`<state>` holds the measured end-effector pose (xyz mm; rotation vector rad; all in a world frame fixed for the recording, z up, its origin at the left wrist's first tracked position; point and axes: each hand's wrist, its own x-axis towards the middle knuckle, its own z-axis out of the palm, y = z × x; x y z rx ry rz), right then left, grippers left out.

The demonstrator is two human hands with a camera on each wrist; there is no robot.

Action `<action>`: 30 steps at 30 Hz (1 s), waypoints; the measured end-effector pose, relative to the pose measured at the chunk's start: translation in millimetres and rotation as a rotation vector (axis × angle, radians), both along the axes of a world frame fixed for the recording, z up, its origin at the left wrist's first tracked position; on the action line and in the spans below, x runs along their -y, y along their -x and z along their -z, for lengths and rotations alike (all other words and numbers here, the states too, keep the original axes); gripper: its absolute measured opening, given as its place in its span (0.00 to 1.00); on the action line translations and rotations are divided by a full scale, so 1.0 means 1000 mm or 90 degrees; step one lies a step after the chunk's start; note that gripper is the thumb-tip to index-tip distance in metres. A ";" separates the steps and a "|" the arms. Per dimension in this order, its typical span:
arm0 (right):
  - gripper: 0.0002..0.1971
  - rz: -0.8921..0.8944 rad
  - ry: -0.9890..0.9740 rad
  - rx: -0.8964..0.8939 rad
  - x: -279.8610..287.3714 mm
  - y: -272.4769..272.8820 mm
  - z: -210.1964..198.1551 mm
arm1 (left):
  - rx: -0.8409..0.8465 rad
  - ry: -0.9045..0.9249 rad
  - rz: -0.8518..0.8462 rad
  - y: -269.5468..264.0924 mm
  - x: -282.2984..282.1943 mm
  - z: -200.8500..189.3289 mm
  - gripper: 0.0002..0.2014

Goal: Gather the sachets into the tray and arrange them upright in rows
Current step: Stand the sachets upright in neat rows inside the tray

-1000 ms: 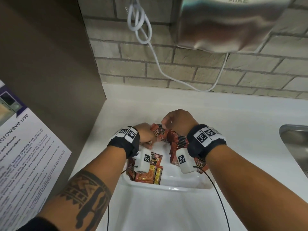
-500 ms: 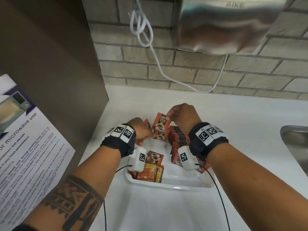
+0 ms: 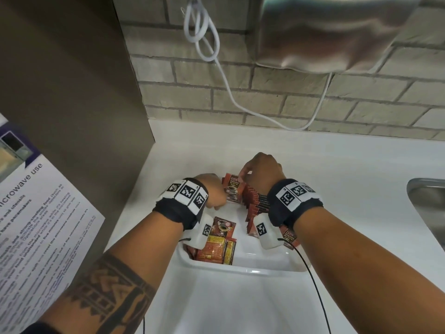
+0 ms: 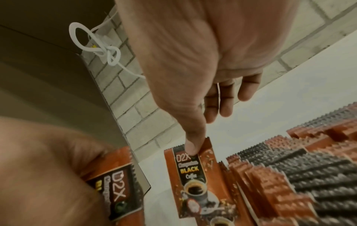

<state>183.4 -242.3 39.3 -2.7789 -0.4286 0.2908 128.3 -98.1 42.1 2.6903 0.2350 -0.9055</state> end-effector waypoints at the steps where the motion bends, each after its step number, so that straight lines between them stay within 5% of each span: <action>1: 0.11 0.001 0.003 -0.001 -0.001 0.000 0.001 | -0.029 0.037 -0.007 -0.001 0.003 0.004 0.11; 5: 0.11 -0.010 0.064 0.005 -0.006 0.000 0.009 | -0.054 0.102 -0.048 -0.002 0.010 0.020 0.04; 10: 0.09 -0.005 0.101 0.006 -0.011 -0.002 0.025 | -0.071 0.126 -0.065 -0.007 0.015 0.033 0.08; 30: 0.14 -0.014 0.011 -0.020 -0.003 -0.001 0.016 | -0.064 0.174 -0.088 -0.010 0.012 0.046 0.12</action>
